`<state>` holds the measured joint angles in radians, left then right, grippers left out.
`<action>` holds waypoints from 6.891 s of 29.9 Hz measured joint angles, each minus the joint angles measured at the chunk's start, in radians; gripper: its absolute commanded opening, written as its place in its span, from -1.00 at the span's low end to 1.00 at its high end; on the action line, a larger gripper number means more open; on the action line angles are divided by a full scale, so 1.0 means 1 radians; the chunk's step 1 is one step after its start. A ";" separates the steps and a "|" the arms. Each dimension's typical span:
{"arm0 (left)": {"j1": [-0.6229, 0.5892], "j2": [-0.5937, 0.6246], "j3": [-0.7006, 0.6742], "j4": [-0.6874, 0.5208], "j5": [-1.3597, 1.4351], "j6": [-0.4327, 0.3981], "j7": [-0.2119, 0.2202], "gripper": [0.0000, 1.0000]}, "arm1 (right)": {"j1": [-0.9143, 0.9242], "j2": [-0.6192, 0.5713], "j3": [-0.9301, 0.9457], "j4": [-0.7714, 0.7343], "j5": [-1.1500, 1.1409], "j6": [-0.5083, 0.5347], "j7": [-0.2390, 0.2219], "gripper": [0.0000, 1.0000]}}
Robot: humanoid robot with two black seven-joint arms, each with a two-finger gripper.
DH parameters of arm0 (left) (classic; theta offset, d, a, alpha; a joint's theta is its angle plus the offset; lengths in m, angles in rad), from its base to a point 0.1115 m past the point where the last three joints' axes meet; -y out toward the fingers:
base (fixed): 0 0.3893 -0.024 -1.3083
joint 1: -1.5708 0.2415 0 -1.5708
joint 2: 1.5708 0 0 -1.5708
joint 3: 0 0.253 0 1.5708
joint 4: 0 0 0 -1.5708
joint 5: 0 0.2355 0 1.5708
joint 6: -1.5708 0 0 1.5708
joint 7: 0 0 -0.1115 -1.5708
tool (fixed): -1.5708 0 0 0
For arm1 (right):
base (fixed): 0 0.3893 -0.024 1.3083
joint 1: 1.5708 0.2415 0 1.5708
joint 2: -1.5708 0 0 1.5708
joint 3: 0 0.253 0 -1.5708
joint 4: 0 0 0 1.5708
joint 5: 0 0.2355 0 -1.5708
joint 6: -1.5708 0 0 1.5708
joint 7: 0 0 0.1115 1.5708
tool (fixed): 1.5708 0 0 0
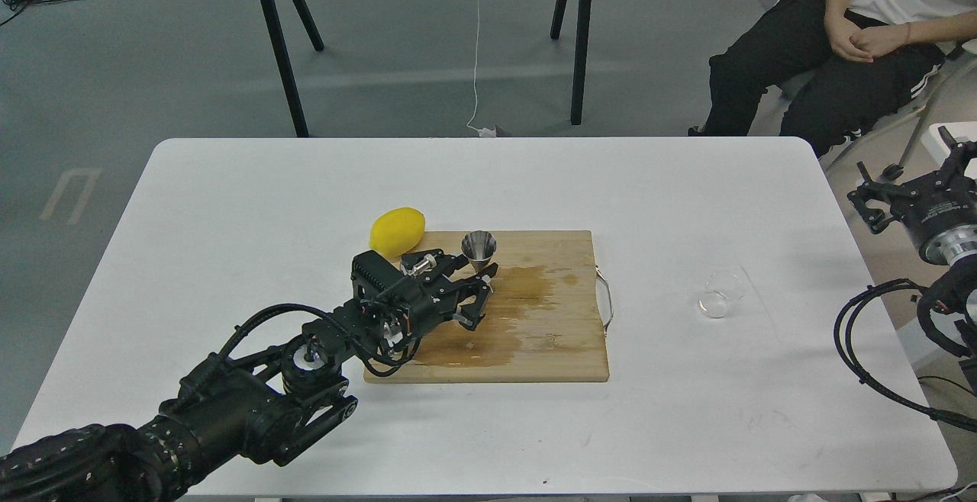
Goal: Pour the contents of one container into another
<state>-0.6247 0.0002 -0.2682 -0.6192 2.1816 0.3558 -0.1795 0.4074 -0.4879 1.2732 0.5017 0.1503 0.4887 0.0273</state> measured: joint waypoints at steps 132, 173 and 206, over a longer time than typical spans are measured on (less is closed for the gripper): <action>0.027 0.360 -0.715 -0.258 -2.079 -0.591 -0.206 0.99 | -0.384 0.158 -0.099 0.603 0.417 -0.552 -0.089 0.73; 0.028 0.394 -0.717 -0.263 -2.079 -0.587 -0.207 0.99 | 0.062 -0.014 -0.423 0.836 0.269 -0.614 -0.133 -0.14; 0.032 0.396 -0.721 -0.261 -2.079 -0.588 -0.210 0.99 | 0.424 0.157 -0.920 0.809 -0.213 -0.725 -0.125 -0.17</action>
<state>-0.5926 0.3958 -0.9895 -0.8805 0.1025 -0.2323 -0.3896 0.8310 -0.3309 0.3533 1.3105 -0.0632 -0.2359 -0.0982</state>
